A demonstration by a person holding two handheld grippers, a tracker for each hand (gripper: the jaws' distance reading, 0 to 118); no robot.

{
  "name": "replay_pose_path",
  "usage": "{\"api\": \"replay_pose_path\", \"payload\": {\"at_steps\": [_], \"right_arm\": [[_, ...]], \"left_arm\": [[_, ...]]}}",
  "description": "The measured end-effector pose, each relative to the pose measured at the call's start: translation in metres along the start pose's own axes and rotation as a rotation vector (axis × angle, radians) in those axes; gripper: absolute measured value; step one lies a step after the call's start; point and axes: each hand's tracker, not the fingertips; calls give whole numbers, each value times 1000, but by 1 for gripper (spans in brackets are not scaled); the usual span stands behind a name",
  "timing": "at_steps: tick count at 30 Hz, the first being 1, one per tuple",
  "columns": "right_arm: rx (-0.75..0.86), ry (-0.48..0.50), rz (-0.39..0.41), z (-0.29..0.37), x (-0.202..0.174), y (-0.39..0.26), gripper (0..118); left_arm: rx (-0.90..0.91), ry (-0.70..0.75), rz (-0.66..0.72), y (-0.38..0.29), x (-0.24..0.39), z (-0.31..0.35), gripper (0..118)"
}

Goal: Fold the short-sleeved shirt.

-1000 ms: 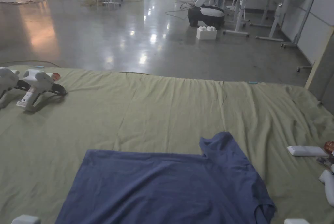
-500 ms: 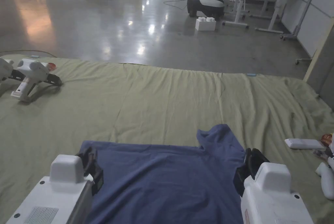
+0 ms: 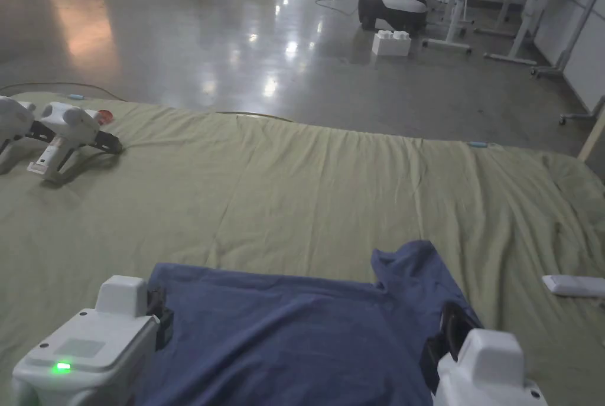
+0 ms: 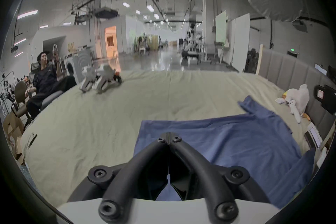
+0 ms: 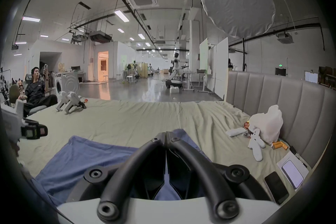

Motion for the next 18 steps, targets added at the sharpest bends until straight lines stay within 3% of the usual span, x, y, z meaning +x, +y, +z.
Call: {"api": "replay_pose_path", "payload": {"at_steps": [7,8,12,13,15,18], "right_arm": [[-102,6,42,-29,9,-23,0],[-117,4,43,-33,11,-26,0],[-174,-16,39,-46,19,-36,0],[-189,-26,47,-49,21,-39,0],[-207,-33,63,-54,24,-45,0],[-229,-41,76,-59,29,-51,0]], "left_arm": [[-212,-22,22,28,-56,-127,1],[-246,-23,22,32,-60,-141,6],[-376,-17,49,43,-73,-196,70],[-376,-3,22,41,-72,-208,79],[-395,20,-40,41,-69,-225,87],[-441,31,-83,36,-62,-248,88]]}}
